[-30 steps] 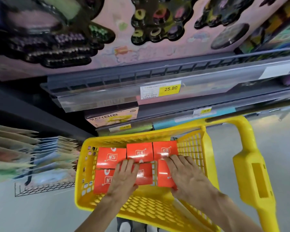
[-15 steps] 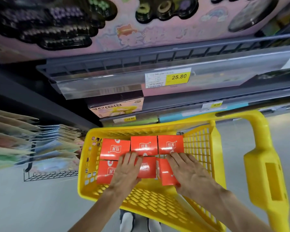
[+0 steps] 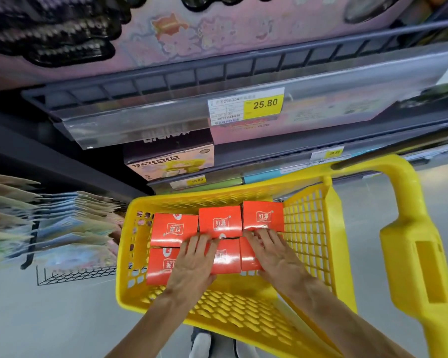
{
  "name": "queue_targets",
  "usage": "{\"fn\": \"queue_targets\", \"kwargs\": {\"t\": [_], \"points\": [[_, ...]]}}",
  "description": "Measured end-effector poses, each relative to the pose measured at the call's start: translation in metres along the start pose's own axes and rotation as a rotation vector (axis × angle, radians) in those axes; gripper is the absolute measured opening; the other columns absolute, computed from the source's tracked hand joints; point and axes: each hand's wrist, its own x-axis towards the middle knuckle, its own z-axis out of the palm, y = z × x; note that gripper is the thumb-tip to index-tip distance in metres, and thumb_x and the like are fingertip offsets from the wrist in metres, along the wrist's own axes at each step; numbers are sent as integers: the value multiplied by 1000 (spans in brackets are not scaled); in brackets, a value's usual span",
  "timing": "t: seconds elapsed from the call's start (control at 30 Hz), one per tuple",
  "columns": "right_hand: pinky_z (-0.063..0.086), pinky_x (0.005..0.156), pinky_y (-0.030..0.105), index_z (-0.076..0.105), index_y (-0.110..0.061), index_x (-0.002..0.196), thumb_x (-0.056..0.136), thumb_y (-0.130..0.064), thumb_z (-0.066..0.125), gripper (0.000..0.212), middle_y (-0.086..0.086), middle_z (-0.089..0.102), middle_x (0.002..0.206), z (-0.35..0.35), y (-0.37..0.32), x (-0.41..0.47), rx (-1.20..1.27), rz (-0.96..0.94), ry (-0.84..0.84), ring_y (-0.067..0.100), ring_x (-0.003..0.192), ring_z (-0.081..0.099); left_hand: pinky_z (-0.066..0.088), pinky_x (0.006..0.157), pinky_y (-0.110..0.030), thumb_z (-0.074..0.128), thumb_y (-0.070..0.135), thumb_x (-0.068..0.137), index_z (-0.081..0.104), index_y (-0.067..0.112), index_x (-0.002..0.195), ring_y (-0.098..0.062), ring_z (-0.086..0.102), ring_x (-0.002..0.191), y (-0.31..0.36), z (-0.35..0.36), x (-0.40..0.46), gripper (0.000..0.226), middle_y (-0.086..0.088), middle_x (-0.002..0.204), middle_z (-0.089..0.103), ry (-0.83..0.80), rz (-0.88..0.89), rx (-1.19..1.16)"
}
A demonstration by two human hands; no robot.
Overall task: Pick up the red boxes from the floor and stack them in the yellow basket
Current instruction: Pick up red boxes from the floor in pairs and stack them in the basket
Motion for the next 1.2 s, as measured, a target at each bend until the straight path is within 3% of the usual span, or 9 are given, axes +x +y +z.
{"fn": "queue_targets", "kwargs": {"t": [0.13,0.3,0.47,0.57,0.67,0.8,0.97,1.07,1.2], "points": [[24,115,39,16,-19,153,79,-36,73,95,10,28,150,-27,-1,-25,39,-6,44,30,142,24,45,106,-45,79,48,76,45,15,143,-28,46,124,2,-23,-7,82,-7,133,47,21,42,-100],[50,97,37,56,-18,128,65,-54,74,75,0,64,115,-97,7,-87,7,-5,200,23,111,62,40,108,-40,63,49,89,43,27,144,-19,40,129,10,-119,-17,63,4,141,41,143,177,-211],[45,101,30,53,-23,132,77,-63,54,68,-4,62,125,-209,6,-208,65,119,363,18,123,56,30,113,-34,44,59,88,39,33,143,-17,36,139,70,-257,-39,61,9,147,41,313,405,-199],[30,108,28,36,-25,146,82,-63,53,76,-3,43,147,-263,19,-293,124,298,409,18,136,40,38,110,-39,43,63,84,46,33,140,-17,36,141,130,-326,-49,64,8,149,46,396,575,-154],[36,105,30,44,-20,142,79,-63,56,77,2,49,143,-293,38,-375,105,453,490,23,128,49,35,114,-50,46,65,82,44,31,144,-21,31,146,200,-376,-47,71,3,155,40,373,748,-138],[31,111,34,36,-21,146,79,-67,48,83,3,42,149,-307,74,-480,122,638,555,25,135,41,15,122,-40,48,66,81,35,31,151,-14,8,152,307,-422,-37,80,7,162,25,347,931,-124],[24,113,29,28,-22,151,82,-67,51,86,1,35,154,-309,133,-600,159,862,676,21,141,33,6,119,-27,52,67,82,47,24,144,-21,32,143,450,-465,-22,75,0,151,45,366,1144,-48],[27,111,30,26,-22,152,80,-70,46,89,3,35,154,-298,181,-670,155,967,716,23,138,36,21,114,-36,53,65,85,43,25,145,-25,39,141,542,-478,-7,73,-4,151,45,360,1234,-80],[30,111,31,29,-17,151,81,-69,48,89,4,36,152,-279,255,-760,125,1058,748,24,135,39,18,120,-38,51,64,87,35,28,152,-22,25,148,664,-485,17,76,-2,159,33,351,1301,-76]]}}
